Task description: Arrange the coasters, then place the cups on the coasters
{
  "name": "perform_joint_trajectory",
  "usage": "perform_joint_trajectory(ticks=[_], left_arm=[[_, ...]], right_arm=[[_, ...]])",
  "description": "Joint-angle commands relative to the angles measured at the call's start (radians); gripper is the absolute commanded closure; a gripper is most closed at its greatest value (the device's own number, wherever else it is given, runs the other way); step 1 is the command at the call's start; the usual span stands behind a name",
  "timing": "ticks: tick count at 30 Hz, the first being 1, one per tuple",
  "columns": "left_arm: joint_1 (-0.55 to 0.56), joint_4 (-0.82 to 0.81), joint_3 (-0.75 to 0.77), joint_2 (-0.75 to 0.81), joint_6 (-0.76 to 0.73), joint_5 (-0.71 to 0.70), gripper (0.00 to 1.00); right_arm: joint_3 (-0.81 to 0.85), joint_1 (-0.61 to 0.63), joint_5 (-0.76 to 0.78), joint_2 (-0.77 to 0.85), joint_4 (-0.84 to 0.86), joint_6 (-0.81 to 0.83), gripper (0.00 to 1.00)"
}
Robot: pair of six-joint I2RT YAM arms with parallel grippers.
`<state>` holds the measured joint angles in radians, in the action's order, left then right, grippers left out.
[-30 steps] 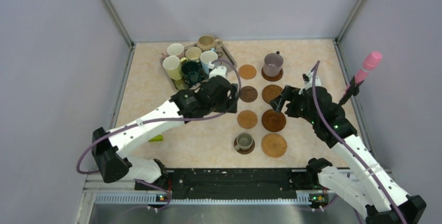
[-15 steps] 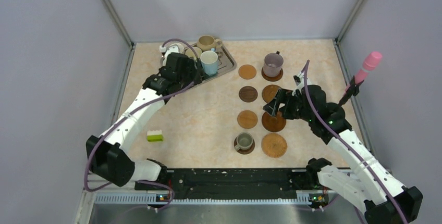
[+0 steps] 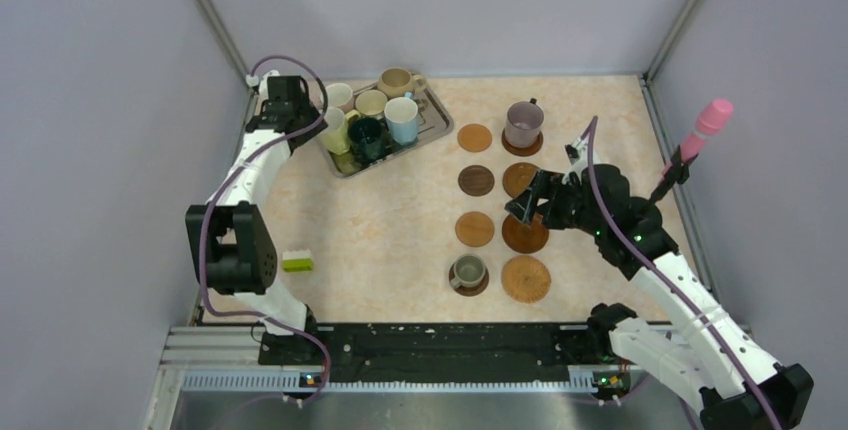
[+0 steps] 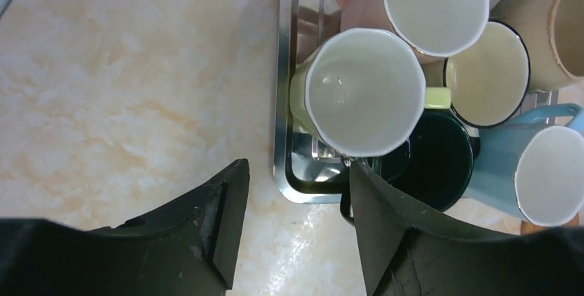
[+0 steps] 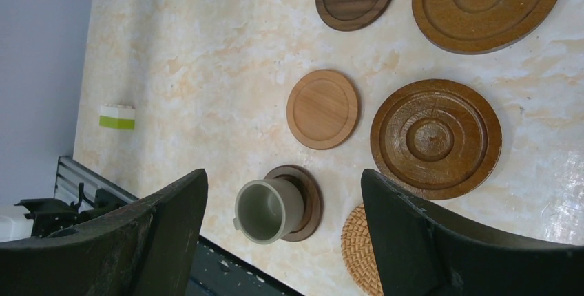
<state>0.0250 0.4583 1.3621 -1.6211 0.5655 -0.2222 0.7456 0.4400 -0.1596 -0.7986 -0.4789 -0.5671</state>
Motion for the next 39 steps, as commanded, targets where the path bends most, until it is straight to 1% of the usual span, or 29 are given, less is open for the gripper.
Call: perform_joint_trajectory(ticks=[1,7,13,15,18,25,28,31,34,39], left_arm=[[-0.052,-0.098,0.079,-0.076,0.022,0.091,0.40],[-0.096,-0.085,0.178,-0.211,0.036,0.189,0.45],[-0.099,-0.087,0.180,-0.264,0.031,0.206,0.46],[-0.100,-0.090,0.180,-0.279,0.028,0.216,0.49],[-0.102,-0.089,0.184,-0.294,0.020,0.217,0.59],[-0.102,-0.054,0.191,-0.255,-0.022,0.173,0.75],[-0.102,-0.051,0.193,-0.237,-0.031,0.165,0.87],[-0.102,-0.038,0.209,-0.229,-0.033,0.174,0.95],[-0.102,-0.020,0.225,-0.210,-0.027,0.169,1.00],[-0.102,-0.011,0.236,-0.148,-0.011,0.128,1.00]], right_arm=[[-0.005,-0.001,-0.010,-0.012,0.054,0.016,0.19],[0.007,-0.001,-0.001,-0.055,0.069,0.032,0.19],[0.010,-0.001,-0.016,-0.106,0.097,0.035,0.19],[0.014,-0.001,-0.016,-0.117,0.097,0.035,0.19],[0.009,-0.001,-0.018,-0.119,0.110,0.035,0.19],[0.013,0.000,-0.011,-0.106,0.105,0.033,0.19],[0.007,0.000,-0.008,-0.088,0.098,0.032,0.19],[0.005,0.000,-0.003,-0.075,0.084,0.031,0.19],[0.000,0.000,0.003,-0.055,0.075,0.021,0.19],[0.011,0.000,0.009,-0.030,0.050,0.016,0.20]])
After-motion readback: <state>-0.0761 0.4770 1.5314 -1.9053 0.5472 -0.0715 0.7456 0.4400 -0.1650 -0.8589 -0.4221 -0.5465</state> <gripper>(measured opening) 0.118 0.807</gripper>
